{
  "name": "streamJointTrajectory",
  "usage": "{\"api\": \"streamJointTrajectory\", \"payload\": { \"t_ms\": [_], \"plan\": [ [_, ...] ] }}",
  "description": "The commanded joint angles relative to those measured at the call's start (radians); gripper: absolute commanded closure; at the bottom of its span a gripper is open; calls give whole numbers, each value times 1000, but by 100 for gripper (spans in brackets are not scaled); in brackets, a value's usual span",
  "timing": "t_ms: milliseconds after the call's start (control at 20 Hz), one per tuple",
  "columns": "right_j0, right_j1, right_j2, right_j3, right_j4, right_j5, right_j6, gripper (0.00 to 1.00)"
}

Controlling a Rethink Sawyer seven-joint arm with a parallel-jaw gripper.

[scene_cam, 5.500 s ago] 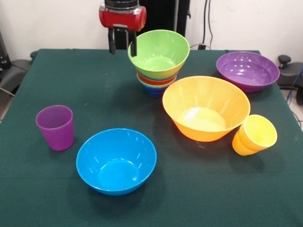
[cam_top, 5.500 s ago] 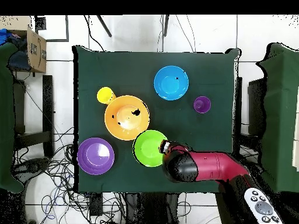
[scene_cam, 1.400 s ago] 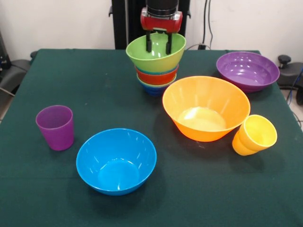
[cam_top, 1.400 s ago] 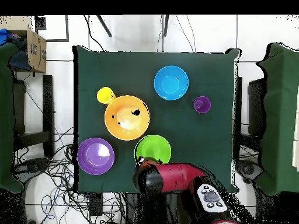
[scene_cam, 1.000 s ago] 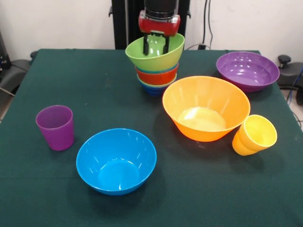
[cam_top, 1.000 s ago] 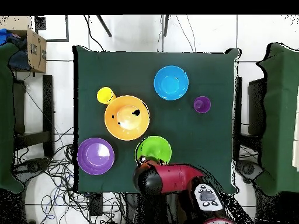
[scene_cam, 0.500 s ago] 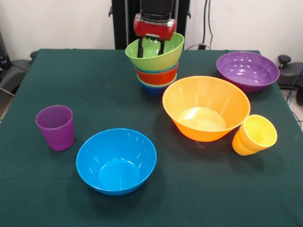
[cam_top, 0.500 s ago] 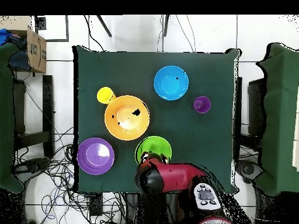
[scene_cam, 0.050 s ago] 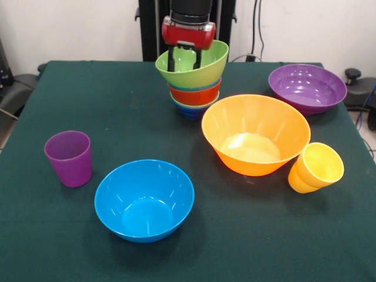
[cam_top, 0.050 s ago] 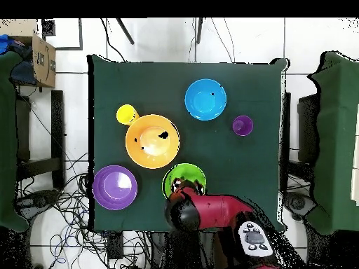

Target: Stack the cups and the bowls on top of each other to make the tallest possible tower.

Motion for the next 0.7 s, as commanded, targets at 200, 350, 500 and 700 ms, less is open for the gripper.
{"api": "streamJointTrajectory", "payload": {
  "t_ms": [200,350,500,700],
  "plan": [
    [-21,-35,128,-16,51,4,109,0],
    [-33,-57,146,-2,60,29,100,0],
    [-49,-83,172,20,73,53,98,0],
    [-51,-87,187,28,82,48,104,0]
  ]
}}
